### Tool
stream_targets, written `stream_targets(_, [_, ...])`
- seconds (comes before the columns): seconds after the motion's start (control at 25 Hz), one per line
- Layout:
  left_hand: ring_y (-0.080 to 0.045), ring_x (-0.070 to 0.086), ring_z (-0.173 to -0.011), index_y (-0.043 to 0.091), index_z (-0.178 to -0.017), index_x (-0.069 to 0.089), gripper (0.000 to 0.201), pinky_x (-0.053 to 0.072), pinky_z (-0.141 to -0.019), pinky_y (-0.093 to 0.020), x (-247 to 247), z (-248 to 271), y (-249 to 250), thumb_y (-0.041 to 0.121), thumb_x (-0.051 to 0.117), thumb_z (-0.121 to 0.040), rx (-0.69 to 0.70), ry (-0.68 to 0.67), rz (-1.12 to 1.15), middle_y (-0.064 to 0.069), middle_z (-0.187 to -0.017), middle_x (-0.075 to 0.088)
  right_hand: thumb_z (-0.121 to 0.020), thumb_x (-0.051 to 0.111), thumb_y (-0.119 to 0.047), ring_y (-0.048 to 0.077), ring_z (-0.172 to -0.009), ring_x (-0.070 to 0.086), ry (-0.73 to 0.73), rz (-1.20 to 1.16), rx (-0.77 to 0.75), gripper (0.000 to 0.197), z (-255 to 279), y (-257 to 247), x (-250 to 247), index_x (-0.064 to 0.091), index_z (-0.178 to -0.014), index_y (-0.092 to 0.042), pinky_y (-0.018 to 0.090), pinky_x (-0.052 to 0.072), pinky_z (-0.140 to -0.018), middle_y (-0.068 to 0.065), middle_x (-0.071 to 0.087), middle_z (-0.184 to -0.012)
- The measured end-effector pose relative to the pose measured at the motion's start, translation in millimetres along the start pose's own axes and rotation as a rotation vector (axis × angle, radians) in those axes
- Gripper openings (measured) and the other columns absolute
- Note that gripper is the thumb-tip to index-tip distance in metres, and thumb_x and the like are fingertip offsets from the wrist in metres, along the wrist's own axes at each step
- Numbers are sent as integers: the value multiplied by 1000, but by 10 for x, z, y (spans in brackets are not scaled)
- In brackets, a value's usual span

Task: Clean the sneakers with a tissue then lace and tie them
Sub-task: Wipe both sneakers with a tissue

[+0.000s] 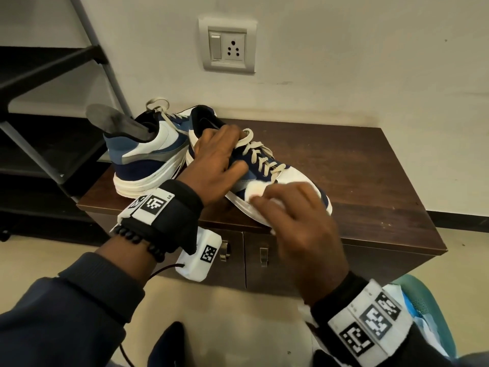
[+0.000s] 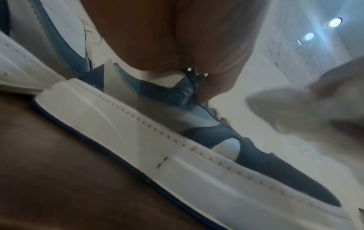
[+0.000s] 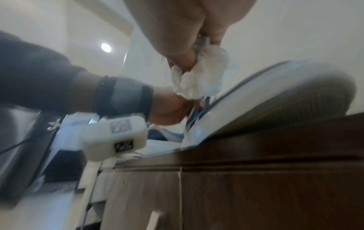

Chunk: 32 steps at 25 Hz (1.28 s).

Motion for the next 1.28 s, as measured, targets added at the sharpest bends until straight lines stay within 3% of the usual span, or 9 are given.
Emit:
stream_targets(0.12, [-12, 31, -92, 19, -100, 44, 22, 27, -81, -30, 17, -36, 43, 21, 45, -79, 43, -8, 25, 12, -88, 37, -86, 46, -17, 23, -87, 55, 77, -10, 202, 27, -198, 374, -169, 70, -95, -8, 31, 46, -66, 8, 64, -94])
stream_targets(0.36, [-15, 31, -91, 16, -103, 46, 26, 24, -78, -29, 43, -42, 75, 22, 46, -78, 73, 11, -112, 7, -95, 38, -82, 49, -4, 23, -79, 53, -139, 185, -74, 18, -28, -122, 107, 66, -80, -9, 30, 42, -68, 6, 59, -82])
stream_targets(0.52, [-16, 32, -92, 14, -107, 48, 31, 22, -78, -27, 28, -31, 85, 22, 45, -78, 77, 21, -141, 7, -97, 38, -84, 43, -4, 20, -75, 46, -186, 218, -149, 23, 71, -265, 196, 64, -76, -9, 29, 34, -64, 6, 55, -77])
stream_targets(0.6, [-18, 34, -94, 12, -110, 48, 34, 23, -79, -28, 14, -17, 61, 23, 45, -78, 65, 22, -150, 6, -99, 39, -84, 45, -4, 20, -75, 43, -229, 227, -180, 21, 207, -328, 349, 64, -76, -7, 29, 37, -63, 6, 54, -77])
stream_targets(0.72, [-20, 35, -95, 10, -110, 48, 34, 25, -81, -31, -14, -4, 12, 25, 44, -79, 31, 23, -155, 0, -99, 43, -77, 66, -4, 21, -78, 49, -258, 173, -146, 5, 284, -260, 404, 66, -79, -8, 30, 46, -57, 6, 58, -82])
stream_targets(0.92, [-19, 35, -96, 11, -110, 47, 35, 22, -81, -30, -9, -15, 13, 26, 43, -79, 25, 8, -120, 3, -99, 42, -82, 56, 0, 24, -90, 49, -2, 66, 78, 24, 15, 1, 25, 66, -104, -5, 30, 45, -68, 9, 60, -96])
stream_targets(1.12, [-17, 33, -89, 18, -96, 42, 17, 22, -76, -27, -29, -23, 50, 20, 47, -80, 16, 16, -1, 13, -81, 36, -82, 42, -5, 23, -78, 53, -179, 195, -69, 26, 69, -107, 194, 67, -83, -9, 28, 42, -56, 7, 60, -85])
stream_targets(1.28, [-15, 30, -83, 18, -88, 37, 20, 24, -76, -28, -36, -66, 70, 9, 53, -84, -3, -1, 75, 17, -78, 33, -80, 51, -3, 22, -74, 52, -234, 208, -117, 16, 173, -125, 255, 66, -81, -9, 29, 44, -57, 6, 58, -81])
Point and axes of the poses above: each hand's wrist, its own z-axis away from the middle knuckle, its own x-axis out of the palm, y = z × x, the point moved 8 cm from there along -z, towards the middle knuckle
